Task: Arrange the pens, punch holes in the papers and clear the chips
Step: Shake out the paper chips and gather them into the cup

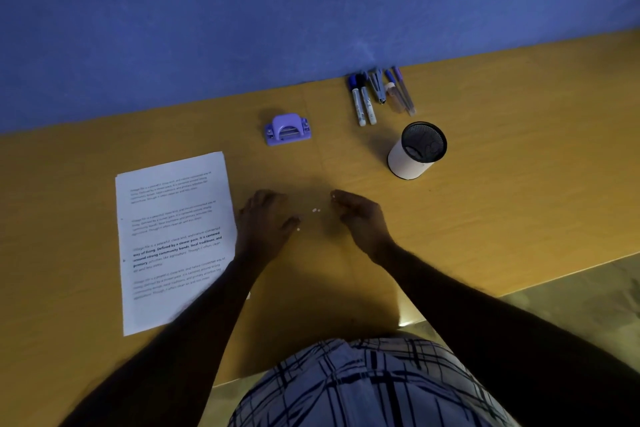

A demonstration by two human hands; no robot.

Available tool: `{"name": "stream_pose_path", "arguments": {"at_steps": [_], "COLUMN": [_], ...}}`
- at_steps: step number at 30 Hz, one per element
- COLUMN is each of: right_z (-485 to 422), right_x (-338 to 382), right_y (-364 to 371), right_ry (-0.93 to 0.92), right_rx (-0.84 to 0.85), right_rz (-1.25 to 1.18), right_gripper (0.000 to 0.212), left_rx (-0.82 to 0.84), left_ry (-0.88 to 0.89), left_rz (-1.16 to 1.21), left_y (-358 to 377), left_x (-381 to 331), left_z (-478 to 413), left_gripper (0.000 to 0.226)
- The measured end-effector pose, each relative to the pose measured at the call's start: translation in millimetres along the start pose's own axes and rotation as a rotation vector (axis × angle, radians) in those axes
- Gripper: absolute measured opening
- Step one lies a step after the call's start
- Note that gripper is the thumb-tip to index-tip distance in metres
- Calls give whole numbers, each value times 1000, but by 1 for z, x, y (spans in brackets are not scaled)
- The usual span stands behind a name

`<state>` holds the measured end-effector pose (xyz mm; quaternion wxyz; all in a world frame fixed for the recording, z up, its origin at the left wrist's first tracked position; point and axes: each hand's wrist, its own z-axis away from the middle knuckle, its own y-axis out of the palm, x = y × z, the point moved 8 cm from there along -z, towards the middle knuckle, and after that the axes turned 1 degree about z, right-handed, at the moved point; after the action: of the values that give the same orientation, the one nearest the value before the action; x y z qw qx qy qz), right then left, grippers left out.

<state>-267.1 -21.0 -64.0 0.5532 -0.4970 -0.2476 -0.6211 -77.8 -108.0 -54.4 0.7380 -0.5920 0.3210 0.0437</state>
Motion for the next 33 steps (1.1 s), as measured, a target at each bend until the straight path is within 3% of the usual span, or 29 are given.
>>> {"name": "stream_pose_path", "arguments": {"at_steps": [3, 7, 14, 17, 23, 25, 28, 30, 33], "right_z": [-2, 2, 4, 1, -15, -22, -29, -34, -43], "right_x": [-13, -14, 4, 22, 48, 53, 69, 84, 97], "right_y": [-3, 0, -24, -51, -131, -159, -197, -205, -206], "right_ry": [243, 359, 301, 214, 8, -27, -127, -221, -302], "right_rx": [15, 106, 81, 41, -150, -245, -389, -403, -370], "right_rz": [-567, -887, -913, -845, -766, -668, -112, 283, 582], "right_gripper": [41, 40, 32, 30, 27, 23, 26, 23, 18], "left_rx": [101, 130, 141, 163, 176, 158, 176, 233, 285], "left_ry": [58, 17, 22, 48, 82, 152, 255, 300, 378], "left_rz": [240, 361, 485, 542, 637, 598, 492, 370, 218], "left_y": [6, 12, 8, 6, 5, 3, 9, 18, 28], "left_x": [-18, -29, -77, -113, -187, -210, -239, -252, -264], "left_z": [-2, -9, -31, -45, -82, -94, -111, -122, -129], "left_gripper": [29, 15, 26, 16, 18, 20, 22, 25, 29]}}
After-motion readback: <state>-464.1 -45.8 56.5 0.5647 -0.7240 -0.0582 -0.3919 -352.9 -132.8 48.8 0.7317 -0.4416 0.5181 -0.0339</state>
